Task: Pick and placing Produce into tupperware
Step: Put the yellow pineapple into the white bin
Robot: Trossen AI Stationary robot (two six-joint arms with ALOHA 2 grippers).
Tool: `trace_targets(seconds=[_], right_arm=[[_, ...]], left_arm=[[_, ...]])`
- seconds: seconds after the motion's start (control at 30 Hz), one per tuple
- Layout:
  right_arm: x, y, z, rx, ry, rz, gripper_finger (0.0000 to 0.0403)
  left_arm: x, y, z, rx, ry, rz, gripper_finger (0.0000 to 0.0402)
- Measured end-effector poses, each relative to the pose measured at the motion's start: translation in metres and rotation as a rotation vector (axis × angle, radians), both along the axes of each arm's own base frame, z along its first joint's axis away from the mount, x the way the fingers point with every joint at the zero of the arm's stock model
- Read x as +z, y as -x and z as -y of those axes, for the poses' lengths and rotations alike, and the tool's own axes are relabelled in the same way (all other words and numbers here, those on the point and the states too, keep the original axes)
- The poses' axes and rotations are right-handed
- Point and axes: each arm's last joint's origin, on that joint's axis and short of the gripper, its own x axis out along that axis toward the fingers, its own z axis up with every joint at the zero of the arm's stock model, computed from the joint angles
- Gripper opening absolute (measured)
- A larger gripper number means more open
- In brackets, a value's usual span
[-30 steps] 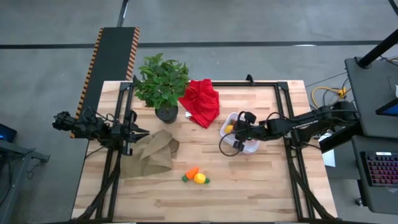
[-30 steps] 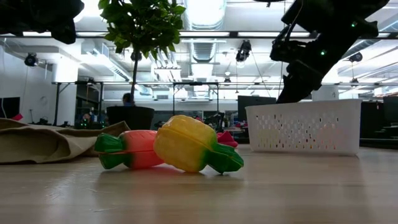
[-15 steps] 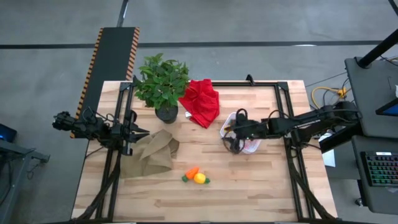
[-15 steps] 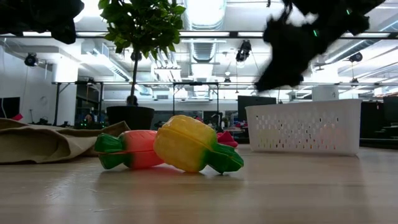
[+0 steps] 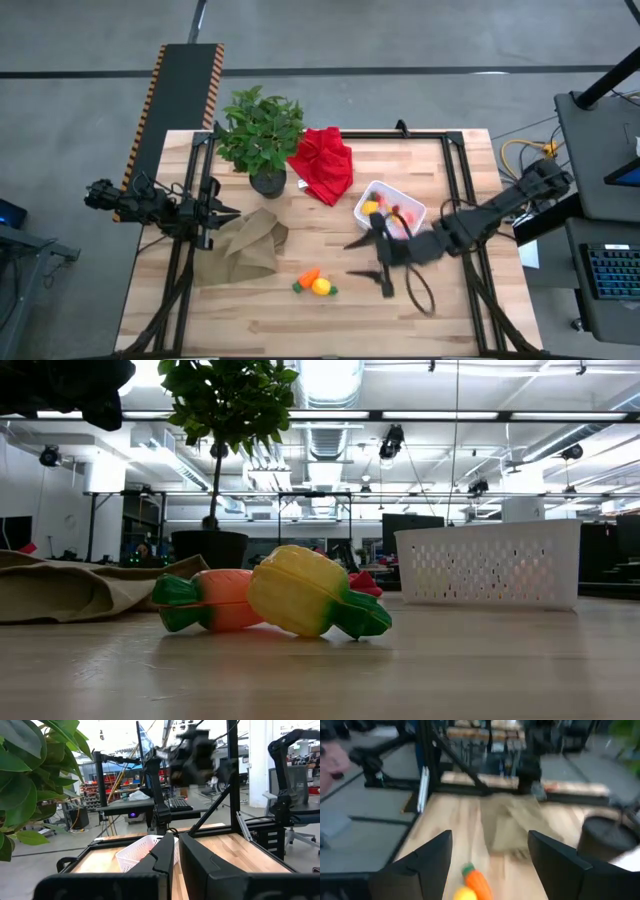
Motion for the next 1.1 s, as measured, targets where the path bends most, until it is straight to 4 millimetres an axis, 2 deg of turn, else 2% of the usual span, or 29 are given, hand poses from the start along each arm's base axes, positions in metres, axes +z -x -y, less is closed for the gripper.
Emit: trace_targets(seconds=[0.13, 0.23, 0.3, 0.4, 0.5, 0.63, 0.73, 0.93, 1.1], right_arm=[[0.023, -0.003, -0.036, -0.047, 0.210, 0.027, 0.0252], [0.019, -0.011, -0.054, -0.067, 0.437, -0.061, 0.0248], [0.016, -0.020, -0.059, -0.113, 0.526, -0.109, 0.0246], [0.021, -0.037, -0.060, -0.371, 0.470, -0.098, 0.0257], [0.018, -0.052, -0.065, -0.400, 0.446, -0.153, 0.0288], [0.001, -0.076, -0.076, -0.390, 0.394, -0.231, 0.0336], [-0.015, -0.092, -0.081, -0.399, 0.340, -0.292, 0.0357], [-0.067, -0.116, -0.100, -0.357, 0.197, -0.437, 0.0362], [-0.094, -0.128, -0.111, -0.324, 0.130, -0.551, 0.0360]], left_arm=[[0.000, 0.000, 0.000, 0.000, 0.000, 0.002, 0.0015], [0.001, 0.000, 0.000, -0.003, 0.002, 0.005, 0.0015], [0.000, 0.000, 0.000, -0.007, 0.001, 0.001, 0.0015], [0.000, 0.000, 0.000, -0.011, 0.023, -0.005, 0.0015], [0.000, 0.000, 0.000, -0.011, 0.024, -0.004, 0.0015], [0.000, 0.000, 0.000, -0.011, 0.024, -0.004, 0.0015], [0.000, 0.000, 0.000, -0.012, 0.023, -0.006, 0.0015], [0.000, 0.000, 0.000, -0.010, 0.007, -0.004, 0.0015], [0.000, 0.000, 0.000, -0.005, -0.033, -0.003, 0.0015]])
